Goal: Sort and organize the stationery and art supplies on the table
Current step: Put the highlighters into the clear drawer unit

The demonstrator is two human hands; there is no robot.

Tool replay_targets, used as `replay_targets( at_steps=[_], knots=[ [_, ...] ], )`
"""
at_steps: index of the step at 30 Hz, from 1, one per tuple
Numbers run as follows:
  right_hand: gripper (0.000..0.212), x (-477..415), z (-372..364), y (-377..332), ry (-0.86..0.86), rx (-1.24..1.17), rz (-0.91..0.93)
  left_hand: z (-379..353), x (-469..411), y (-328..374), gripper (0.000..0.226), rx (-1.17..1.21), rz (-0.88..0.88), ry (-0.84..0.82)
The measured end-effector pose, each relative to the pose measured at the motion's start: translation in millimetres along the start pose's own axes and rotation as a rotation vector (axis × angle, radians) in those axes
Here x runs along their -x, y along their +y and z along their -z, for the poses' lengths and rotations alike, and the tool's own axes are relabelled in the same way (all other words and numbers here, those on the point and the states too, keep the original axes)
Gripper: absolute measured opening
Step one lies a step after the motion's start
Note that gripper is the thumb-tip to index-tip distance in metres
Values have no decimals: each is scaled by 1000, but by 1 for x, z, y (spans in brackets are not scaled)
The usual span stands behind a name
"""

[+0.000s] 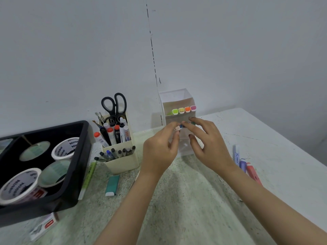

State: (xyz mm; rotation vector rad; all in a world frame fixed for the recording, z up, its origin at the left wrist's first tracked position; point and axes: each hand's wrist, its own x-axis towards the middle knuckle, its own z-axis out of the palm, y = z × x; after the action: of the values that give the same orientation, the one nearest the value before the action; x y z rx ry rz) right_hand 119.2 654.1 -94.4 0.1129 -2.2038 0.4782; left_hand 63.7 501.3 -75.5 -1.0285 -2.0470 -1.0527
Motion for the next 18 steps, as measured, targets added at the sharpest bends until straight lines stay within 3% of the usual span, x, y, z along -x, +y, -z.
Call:
replay_targets(
  at_steps=[12,18],
  knots=[
    [21,-9,-2,10,150,87,-35,3,-2,-2,16,-73,24,-44],
    [19,-12,-1,9,150,56,-69,-5,-2,3,24,-142,1,44]
  ],
)
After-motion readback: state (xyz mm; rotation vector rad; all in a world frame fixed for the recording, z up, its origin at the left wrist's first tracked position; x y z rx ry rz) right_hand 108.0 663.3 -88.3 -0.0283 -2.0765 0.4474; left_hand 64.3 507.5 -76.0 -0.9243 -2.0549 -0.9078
